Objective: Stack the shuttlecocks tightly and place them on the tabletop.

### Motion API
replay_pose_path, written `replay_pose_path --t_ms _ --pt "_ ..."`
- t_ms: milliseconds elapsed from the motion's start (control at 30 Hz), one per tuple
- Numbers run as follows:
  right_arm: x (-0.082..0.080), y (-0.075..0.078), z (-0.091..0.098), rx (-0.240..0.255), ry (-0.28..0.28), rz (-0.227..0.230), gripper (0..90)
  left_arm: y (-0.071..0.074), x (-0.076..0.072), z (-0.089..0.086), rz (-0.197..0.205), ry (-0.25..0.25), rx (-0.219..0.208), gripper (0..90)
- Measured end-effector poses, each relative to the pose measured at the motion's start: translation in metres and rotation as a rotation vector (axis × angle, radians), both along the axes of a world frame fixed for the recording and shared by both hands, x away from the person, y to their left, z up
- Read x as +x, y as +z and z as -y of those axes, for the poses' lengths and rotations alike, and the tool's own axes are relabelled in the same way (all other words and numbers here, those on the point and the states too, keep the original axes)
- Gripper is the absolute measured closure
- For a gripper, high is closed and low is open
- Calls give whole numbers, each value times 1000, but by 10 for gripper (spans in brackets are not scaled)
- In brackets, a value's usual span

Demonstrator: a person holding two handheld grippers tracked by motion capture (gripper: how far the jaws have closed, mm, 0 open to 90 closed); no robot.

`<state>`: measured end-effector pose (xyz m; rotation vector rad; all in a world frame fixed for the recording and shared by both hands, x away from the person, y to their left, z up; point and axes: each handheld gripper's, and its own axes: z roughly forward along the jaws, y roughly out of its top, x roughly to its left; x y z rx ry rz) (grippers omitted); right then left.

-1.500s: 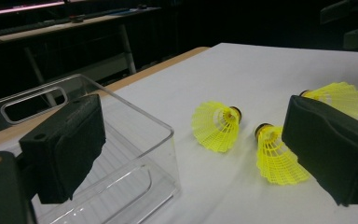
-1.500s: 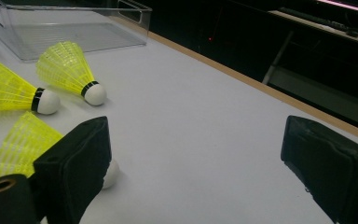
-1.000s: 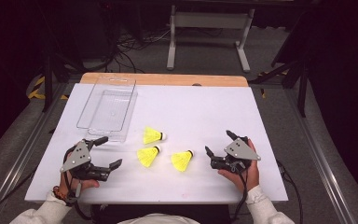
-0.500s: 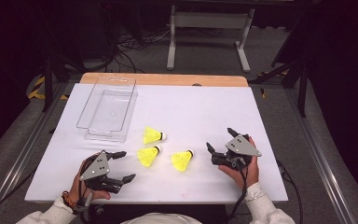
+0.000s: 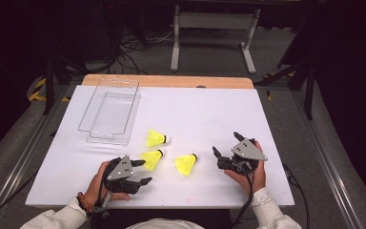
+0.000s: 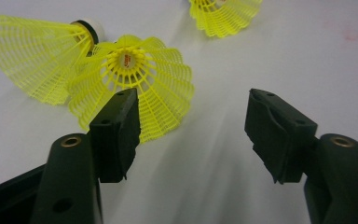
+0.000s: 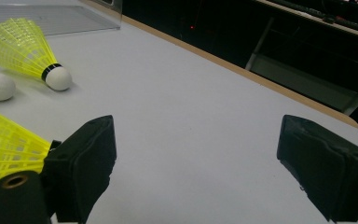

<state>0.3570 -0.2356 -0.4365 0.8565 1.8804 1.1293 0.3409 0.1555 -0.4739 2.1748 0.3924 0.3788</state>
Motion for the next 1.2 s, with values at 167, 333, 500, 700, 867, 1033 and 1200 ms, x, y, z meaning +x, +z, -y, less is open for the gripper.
replay_pose_path --t_ms 167,333,500,700,867,1033,1200 --pt "-3 -2 1 -8 -1 -2 132 0 4 12 -14 -7 37 453" --pt "-4 -2 0 -10 1 -3 135 -1 9 22 -14 24 71 531" --pt "-4 -3 0 -14 5 -3 136 -1 13 28 -12 49 89 619" --pt "-3 -3 0 -16 7 -3 137 -1 14 31 -11 76 98 668" --pt "-4 -3 0 -21 11 -5 137 -1 15 32 -18 75 101 668" --pt "-4 -3 0 -27 13 -2 137 -1 15 32 -13 80 104 656" --pt "-4 -2 0 -33 14 4 137 0 12 29 -19 71 104 562"
